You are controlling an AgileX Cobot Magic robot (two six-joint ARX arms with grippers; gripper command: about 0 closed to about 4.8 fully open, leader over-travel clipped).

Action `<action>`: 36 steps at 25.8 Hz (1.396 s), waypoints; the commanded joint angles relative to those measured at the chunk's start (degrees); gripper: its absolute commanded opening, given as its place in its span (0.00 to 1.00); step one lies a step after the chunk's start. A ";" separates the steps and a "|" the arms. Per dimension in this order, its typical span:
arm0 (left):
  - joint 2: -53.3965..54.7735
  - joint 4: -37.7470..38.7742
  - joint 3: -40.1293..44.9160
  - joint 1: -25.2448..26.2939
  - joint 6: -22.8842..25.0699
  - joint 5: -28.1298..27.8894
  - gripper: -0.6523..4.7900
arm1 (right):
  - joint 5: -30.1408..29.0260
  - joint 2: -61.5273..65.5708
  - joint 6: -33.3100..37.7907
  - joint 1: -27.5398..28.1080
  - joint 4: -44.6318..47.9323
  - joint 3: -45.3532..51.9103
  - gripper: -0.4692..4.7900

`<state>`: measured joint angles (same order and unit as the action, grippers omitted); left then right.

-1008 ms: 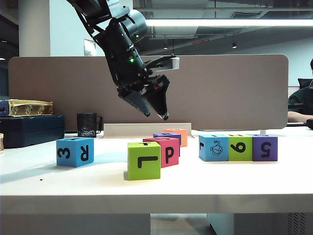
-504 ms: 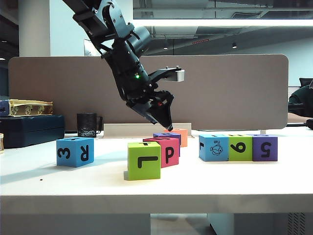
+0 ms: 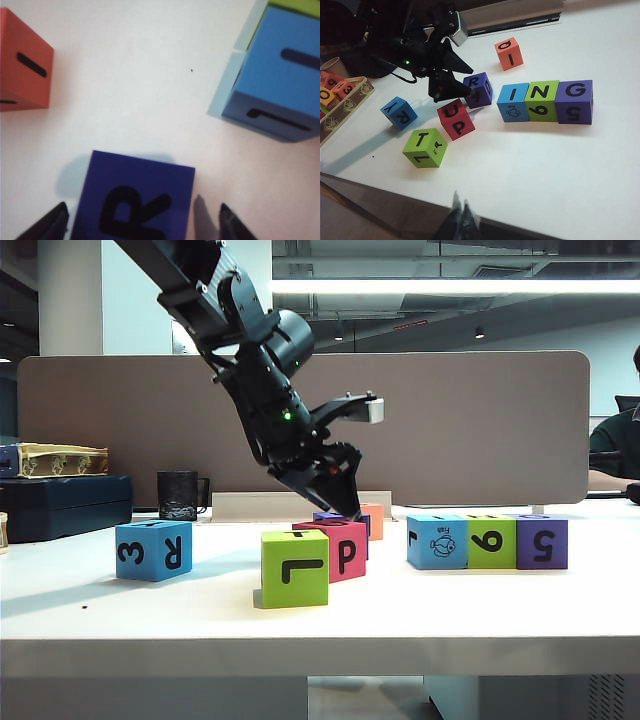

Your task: Select the appropriate blocks from the scattered letter blocks on the table and arrange them in a row to spell out "TURING".

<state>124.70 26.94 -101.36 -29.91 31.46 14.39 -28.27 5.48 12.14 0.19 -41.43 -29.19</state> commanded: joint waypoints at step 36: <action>0.94 3.23 -0.22 -5.79 -0.17 1.25 0.65 | 0.09 0.07 -0.17 0.02 0.96 -0.33 0.09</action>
<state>125.78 28.34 -101.65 -35.51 31.46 14.81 -28.21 5.48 12.14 0.19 -41.41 -29.19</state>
